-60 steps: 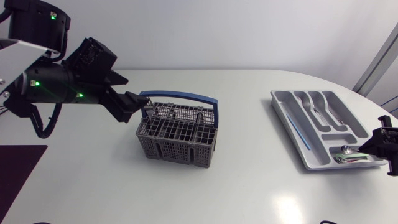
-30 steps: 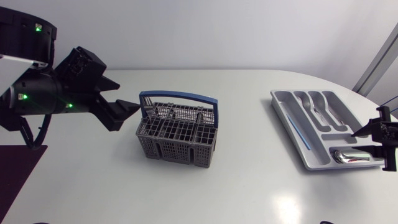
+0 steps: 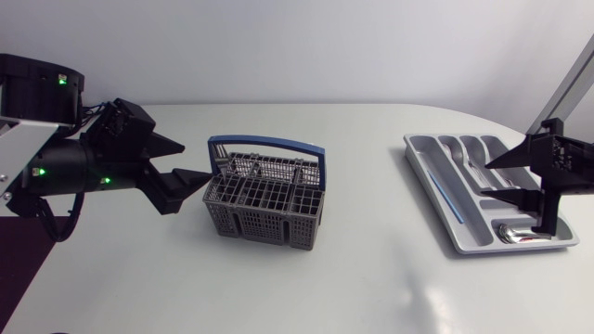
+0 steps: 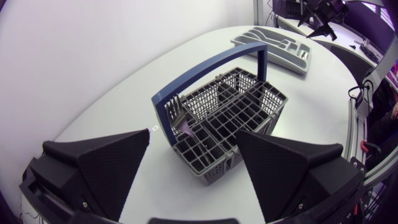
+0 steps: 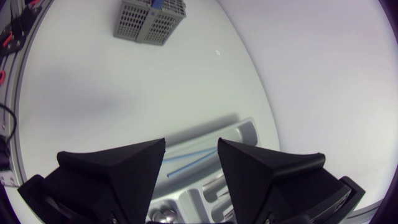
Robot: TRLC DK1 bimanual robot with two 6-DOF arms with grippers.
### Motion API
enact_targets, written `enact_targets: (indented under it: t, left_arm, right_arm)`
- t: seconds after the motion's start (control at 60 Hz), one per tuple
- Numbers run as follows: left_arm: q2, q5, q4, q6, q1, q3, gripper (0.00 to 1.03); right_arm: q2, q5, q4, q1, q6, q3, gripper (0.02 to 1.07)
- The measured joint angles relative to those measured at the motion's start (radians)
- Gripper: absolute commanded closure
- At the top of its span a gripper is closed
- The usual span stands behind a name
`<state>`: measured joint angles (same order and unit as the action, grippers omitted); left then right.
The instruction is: Unload the cutlery basket into the drawer organizer.
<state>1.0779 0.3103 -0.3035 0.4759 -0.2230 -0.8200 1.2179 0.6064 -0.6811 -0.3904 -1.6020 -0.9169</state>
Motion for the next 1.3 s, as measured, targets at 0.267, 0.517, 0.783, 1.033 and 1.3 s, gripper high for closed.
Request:
enact_targets:
  t: [0.267, 0.517, 0.783, 1.033, 1.3]
  left_arm:
    - [0.0, 0.075, 0.085, 0.033, 0.063, 0.057, 0.07]
    - [0.002, 0.14, 0.166, 0.071, 0.107, 0.109, 0.07]
    - [0.045, 0.18, 0.263, 0.098, 0.117, 0.11, 0.1]
    - [0.09, 0.221, 0.295, 0.105, 0.117, 0.113, 0.12]
    - [0.096, 0.266, 0.314, 0.105, 0.117, 0.122, 0.15]
  right_arm:
    - [-0.161, -0.107, 0.134, 0.478, 0.492, 0.09, 0.43]
    - [-0.153, -0.306, 0.321, 0.871, 0.824, 0.107, 0.43]
    - [-0.048, -0.36, 0.425, 0.984, 0.965, 0.106, 0.43]
    - [0.039, -0.402, 0.529, 1.039, 1.07, 0.079, 0.43]
    - [0.153, -0.436, 0.665, 1.11, 1.184, 0.037, 0.43]
